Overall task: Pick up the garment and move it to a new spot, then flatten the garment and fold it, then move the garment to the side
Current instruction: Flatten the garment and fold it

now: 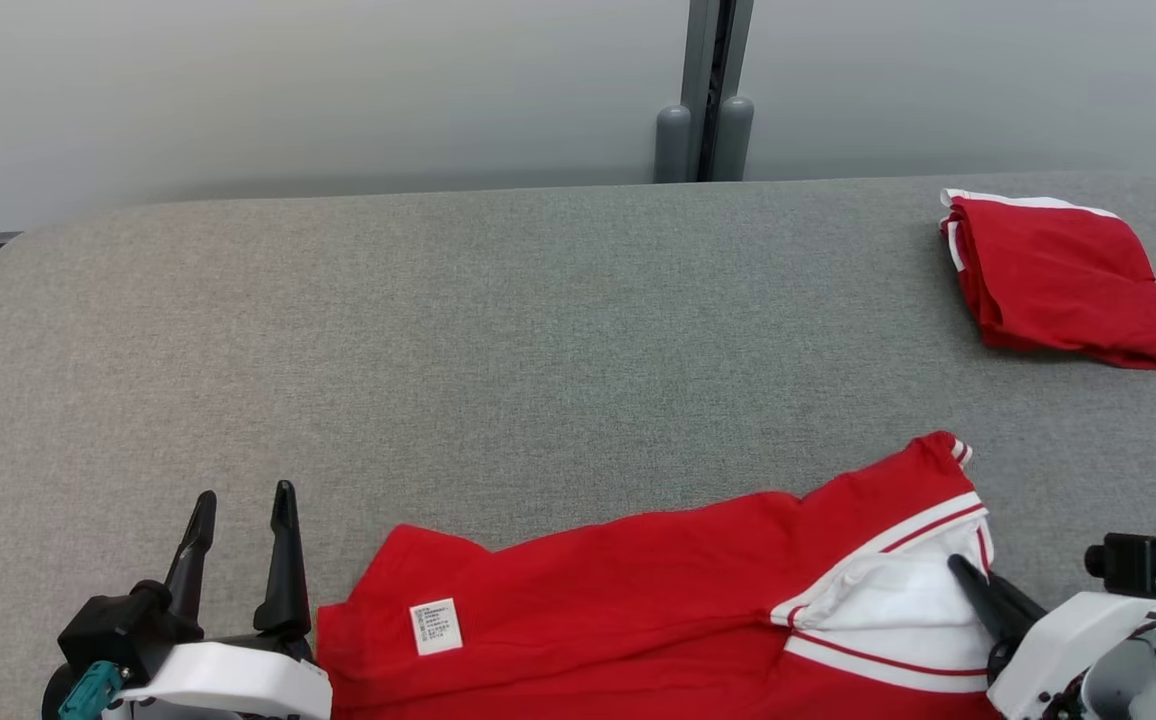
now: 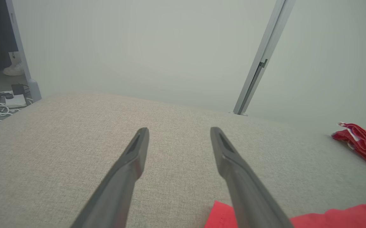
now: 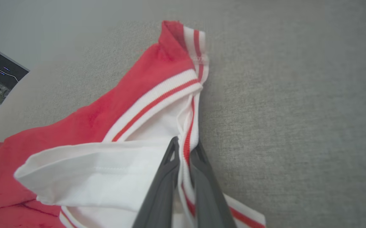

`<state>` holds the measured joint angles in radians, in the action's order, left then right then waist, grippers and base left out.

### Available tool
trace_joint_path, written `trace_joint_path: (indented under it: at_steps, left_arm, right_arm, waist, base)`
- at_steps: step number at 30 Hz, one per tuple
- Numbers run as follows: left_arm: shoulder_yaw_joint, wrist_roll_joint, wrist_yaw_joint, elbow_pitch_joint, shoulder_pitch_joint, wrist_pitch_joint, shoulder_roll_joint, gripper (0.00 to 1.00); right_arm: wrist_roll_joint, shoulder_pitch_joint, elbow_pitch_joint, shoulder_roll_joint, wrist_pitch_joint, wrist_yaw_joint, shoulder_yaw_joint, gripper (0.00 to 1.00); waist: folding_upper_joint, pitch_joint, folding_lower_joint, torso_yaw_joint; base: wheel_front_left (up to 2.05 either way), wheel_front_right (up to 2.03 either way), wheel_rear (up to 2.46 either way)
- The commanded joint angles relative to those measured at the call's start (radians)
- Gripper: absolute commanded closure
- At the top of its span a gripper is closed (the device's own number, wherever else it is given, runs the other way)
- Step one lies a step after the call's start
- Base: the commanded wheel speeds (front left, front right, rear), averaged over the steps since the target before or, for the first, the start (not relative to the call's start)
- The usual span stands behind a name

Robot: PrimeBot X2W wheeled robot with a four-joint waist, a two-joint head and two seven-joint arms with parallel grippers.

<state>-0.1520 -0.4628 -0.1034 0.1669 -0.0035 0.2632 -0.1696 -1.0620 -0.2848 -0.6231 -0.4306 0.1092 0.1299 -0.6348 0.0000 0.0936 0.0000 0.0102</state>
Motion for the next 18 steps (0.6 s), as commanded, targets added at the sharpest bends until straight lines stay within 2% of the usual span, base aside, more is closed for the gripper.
trace_joint_path:
  at_steps: [1, 12, 18]
  left_arm:
    - [0.006, 0.009, 0.004, -0.004, 0.000, 0.002, 0.000, 0.00]
    - [0.016, 0.021, 0.007, -0.012, 0.007, 0.002, 0.006, 0.00]
    - [0.020, 0.021, 0.012, -0.010, 0.014, 0.002, 0.007, 0.00]
  right_arm:
    - [-0.007, -0.015, 0.005, -0.023, 0.009, 0.001, 0.008, 1.00]
    - [0.021, -0.050, -0.002, -0.169, 0.026, 0.001, 0.097, 1.00]
    - [0.079, -0.053, 0.022, -0.180, 0.032, 0.001, 0.165, 1.00]
  waist:
    - [0.0000, -0.001, 0.0000, -0.004]
    - [0.0000, 0.000, 0.0000, -0.029]
    - [0.0000, -0.005, 0.0000, -0.030]
  base:
    - [0.00, 0.00, 0.00]
    - [0.00, 0.00, 0.00]
    - [0.00, 0.00, 0.00]
